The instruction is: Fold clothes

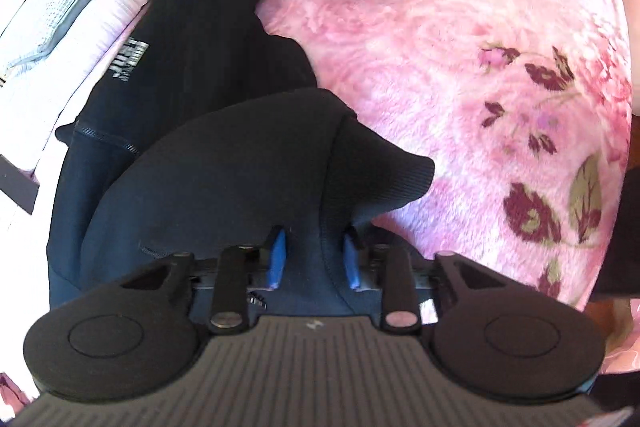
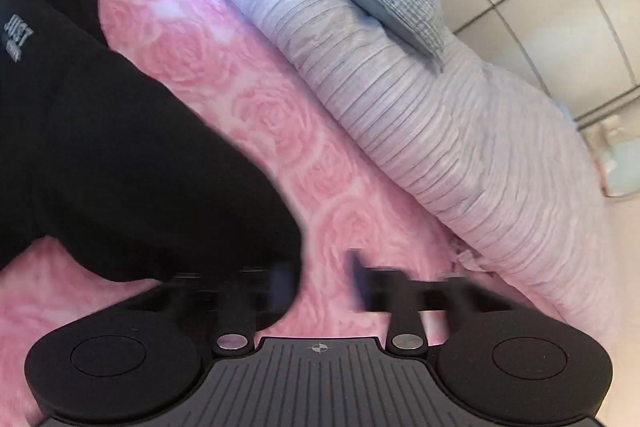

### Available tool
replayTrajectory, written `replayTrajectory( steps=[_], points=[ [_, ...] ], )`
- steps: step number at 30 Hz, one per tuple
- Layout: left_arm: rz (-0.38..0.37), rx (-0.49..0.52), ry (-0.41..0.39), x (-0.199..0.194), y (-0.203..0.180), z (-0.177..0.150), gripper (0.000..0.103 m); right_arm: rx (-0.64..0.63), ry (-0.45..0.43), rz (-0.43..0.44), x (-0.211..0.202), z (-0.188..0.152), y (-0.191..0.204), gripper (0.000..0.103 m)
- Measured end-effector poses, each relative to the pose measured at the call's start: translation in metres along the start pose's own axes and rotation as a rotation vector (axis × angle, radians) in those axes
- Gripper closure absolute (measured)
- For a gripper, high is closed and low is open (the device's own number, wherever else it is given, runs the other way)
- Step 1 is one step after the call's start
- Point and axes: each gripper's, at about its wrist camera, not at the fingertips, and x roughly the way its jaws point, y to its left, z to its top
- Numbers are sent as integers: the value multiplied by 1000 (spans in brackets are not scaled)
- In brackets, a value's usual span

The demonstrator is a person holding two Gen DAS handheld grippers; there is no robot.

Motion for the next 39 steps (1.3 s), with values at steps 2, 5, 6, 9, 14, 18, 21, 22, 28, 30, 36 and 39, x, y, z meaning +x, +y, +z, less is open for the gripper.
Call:
replayTrajectory(
  steps=[2,5,6,9,14,18,21,22,28,30,36,39],
  points=[
    [-2,-15,1,-12,2,-8,91,83,-53,85,-20,-12,18,27],
    [14,-41,23,-39,8,-26,103,204,-95,309,-59,-47,62,27],
    [14,-65,31,-47,12,-34,103,243,-92,412,-74,-61,79,27],
    [-4,-192,36,-62,28,-61,98,282,-61,633,-111,-97,141,27],
    [-94,-371,-18,-54,30,-63,47,350,48,784,-143,-134,220,27],
    [-53,-279,-9,-17,-14,-42,43,417,87,742,-146,-144,237,27],
    [86,-195,69,11,-38,-38,78,417,88,701,-139,-147,239,27],
    [104,-254,46,4,-31,-43,85,412,87,686,-138,-147,239,27],
    [206,-482,-29,-88,31,-107,92,409,31,650,-133,-136,242,27],
    [238,-540,-9,-115,56,-136,92,420,6,663,-132,-131,247,27],
    [236,-654,41,-127,98,-192,92,630,-50,746,-107,-129,269,27],
    [198,-598,30,-117,100,-196,92,728,-131,864,-95,-137,277,27]
  ],
)
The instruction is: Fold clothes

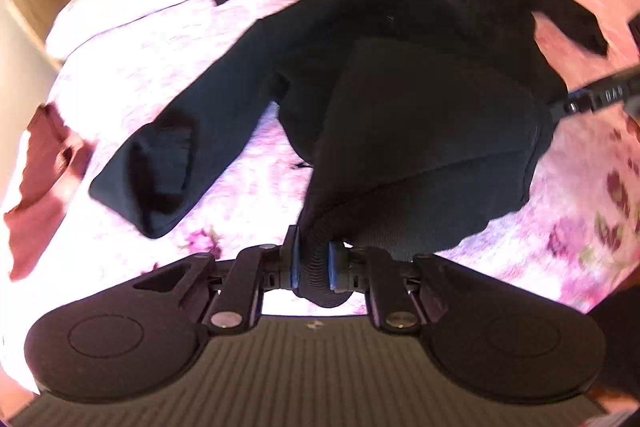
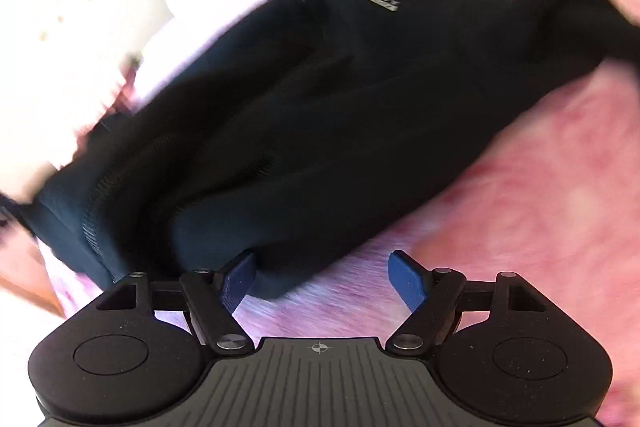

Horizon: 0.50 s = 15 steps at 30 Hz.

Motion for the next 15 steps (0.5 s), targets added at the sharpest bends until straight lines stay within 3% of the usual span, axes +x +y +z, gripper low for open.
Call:
replayTrajectory(
  steps=[3,5,6,7,8,12,15],
  points=[
    [-26,59,-4,7,-1,-4,92,-46,-19,95,17,-11,0,27],
    [-40,89,-10,8,-3,-7,92,35,-32,157,25,-10,-8,28],
    [-48,100,-18,6,-2,-8,92,107,-23,194,27,-7,-14,64],
    [-60,110,-31,1,0,-7,92,158,-14,214,26,-2,-17,88],
    [-76,120,-47,-5,1,-5,92,163,-5,209,19,6,-14,93],
    [-166,190,-116,-35,4,5,92,65,94,124,-42,53,8,96],
    [-264,291,-121,-64,-9,5,92,-4,258,5,-101,83,23,96]
  ],
)
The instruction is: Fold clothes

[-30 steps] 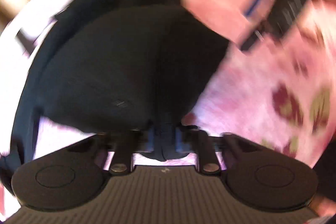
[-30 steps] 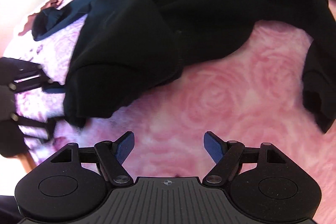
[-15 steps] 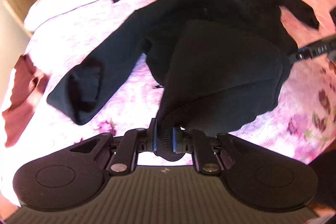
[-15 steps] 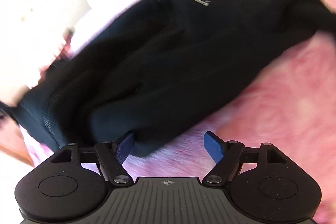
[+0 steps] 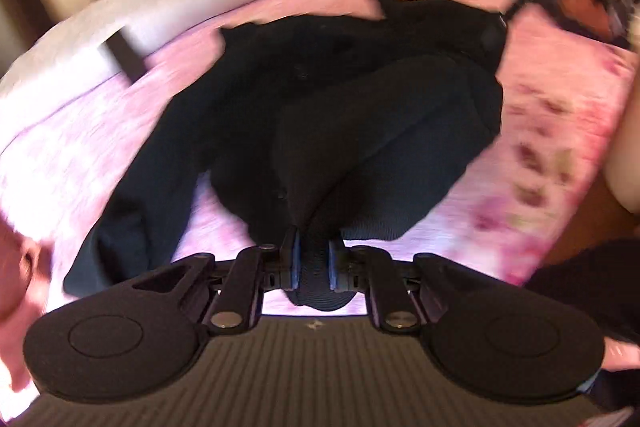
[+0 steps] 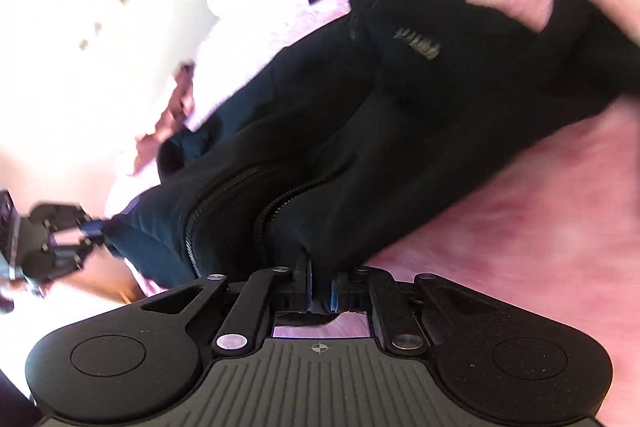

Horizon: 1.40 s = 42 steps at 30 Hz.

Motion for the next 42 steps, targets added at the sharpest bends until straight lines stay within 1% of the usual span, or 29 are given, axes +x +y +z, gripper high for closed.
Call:
replayTrajectory(
  steps=[2,3,4,5,6,8,9,10,11,12,13,14,15,17,19,22,24,27,29,31,32,33,34,35,36,37,39,41,42],
  points=[
    [-119,41,80,0,-16,-4,91,-53,120,-132,-26,-3,10,96],
    [-171,50,133,4,-24,-10,87,-83,180,-206,-37,-6,15,96],
    [-199,57,188,11,-33,-19,85,-100,251,-267,-40,-13,16,96],
    [-208,65,234,19,-40,-30,82,-101,302,-324,-34,-24,11,95],
    [-211,73,272,25,-45,-40,82,-99,326,-388,-25,-34,5,95],
    [-196,56,314,31,-45,-53,82,-73,336,-488,-6,-53,-8,95],
    [-180,39,321,31,-41,-55,82,-71,326,-522,2,-59,-11,91],
    [-158,18,318,29,-35,-54,81,-77,296,-543,6,-63,-12,85],
    [-134,-1,308,28,-28,-51,77,-71,251,-549,6,-66,-13,60],
    [-107,-14,291,27,-20,-45,73,-54,204,-547,5,-68,-16,27],
    [-76,-23,273,27,-12,-37,72,-33,159,-545,4,-67,-19,16],
    [-43,-30,252,28,-5,-28,71,-14,116,-544,1,-64,-25,13],
    [-8,-36,229,31,1,-17,70,2,71,-546,-2,-61,-31,13],
    [29,-47,184,42,10,9,67,21,-16,-555,-11,-47,-51,13],
    [56,-45,145,56,13,38,64,42,-93,-574,-16,-27,-75,13],
    [63,-26,100,91,8,82,63,64,-160,-610,-16,3,-123,13],
    [50,-11,80,121,-3,116,63,66,-173,-631,-8,23,-160,13],
    [16,35,56,172,-29,166,63,111,-121,-627,12,53,-226,13],
    [-12,73,45,201,-45,196,62,192,-78,-560,15,63,-274,13],
    [-34,114,47,226,-60,216,62,269,-48,-444,8,64,-307,14],
    [-42,134,50,236,-67,223,62,278,-31,-401,4,63,-317,32],
    [-47,156,53,245,-72,231,62,282,-5,-357,-3,64,-324,80],
    [-52,178,54,252,-77,240,62,282,29,-311,-13,66,-331,86],
    [-58,197,51,258,-81,247,62,251,68,-309,-27,69,-334,86],
    [-64,214,46,261,-84,251,62,190,112,-345,-44,74,-333,86],
    [-70,227,42,264,-87,255,62,96,165,-420,-59,80,-331,86],
    [-82,239,44,273,-93,267,62,-141,298,-690,-83,84,-325,85],
    [-88,245,45,285,-96,281,62,-277,373,-911,-99,87,-338,85],
    [-89,247,48,290,-97,285,62,-320,392,-995,-102,87,-345,69]
  ],
)
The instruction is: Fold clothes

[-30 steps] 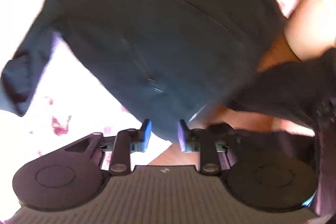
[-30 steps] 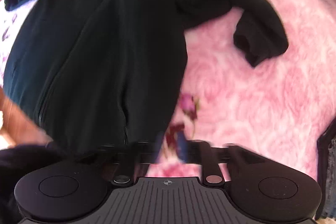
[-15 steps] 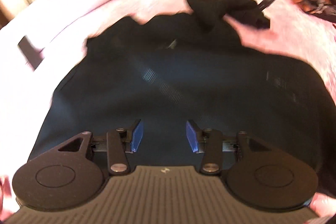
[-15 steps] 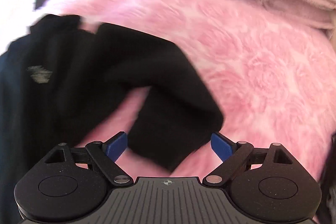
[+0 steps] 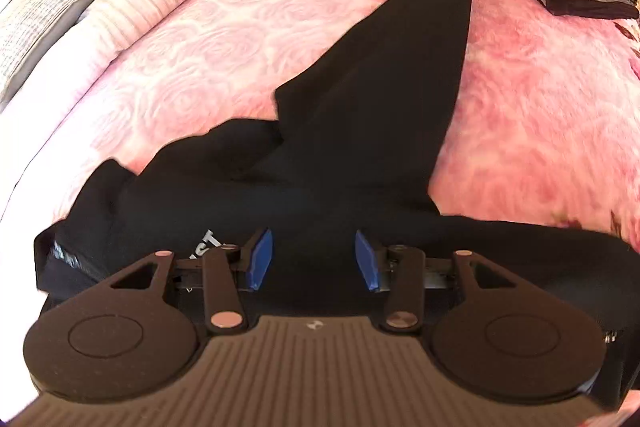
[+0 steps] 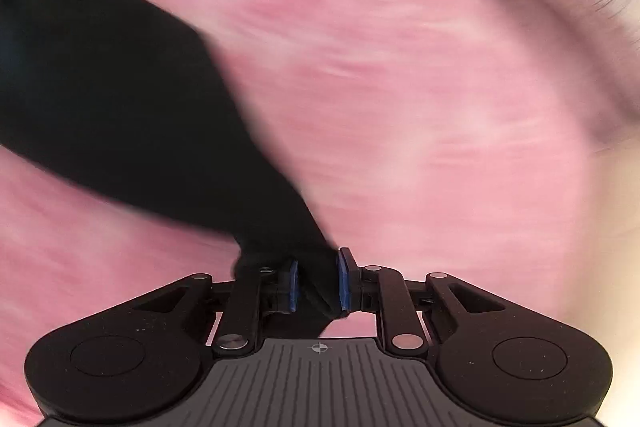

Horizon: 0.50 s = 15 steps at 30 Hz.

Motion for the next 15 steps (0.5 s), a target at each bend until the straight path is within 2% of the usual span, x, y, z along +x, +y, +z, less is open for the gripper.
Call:
replayTrajectory(
  steps=[1,2,3,5,9,11,15],
  points=[
    [0,0,5,3,0,1,62,-28,14,-60,5,-1,-2,55],
    [1,0,10,4,1,2,62,-40,23,-98,10,-2,-1,33],
    [2,1,14,5,1,2,62,-30,10,-107,11,-3,1,26],
    [15,6,25,4,3,1,61,21,-43,-71,6,-5,7,26],
    [70,-10,47,-5,21,-5,60,92,-140,67,-17,4,33,26],
    [108,-36,56,-9,40,-11,58,143,-236,167,-35,15,45,26],
    [241,-60,77,-18,94,-30,53,254,-449,400,-71,42,68,26]
  ],
)
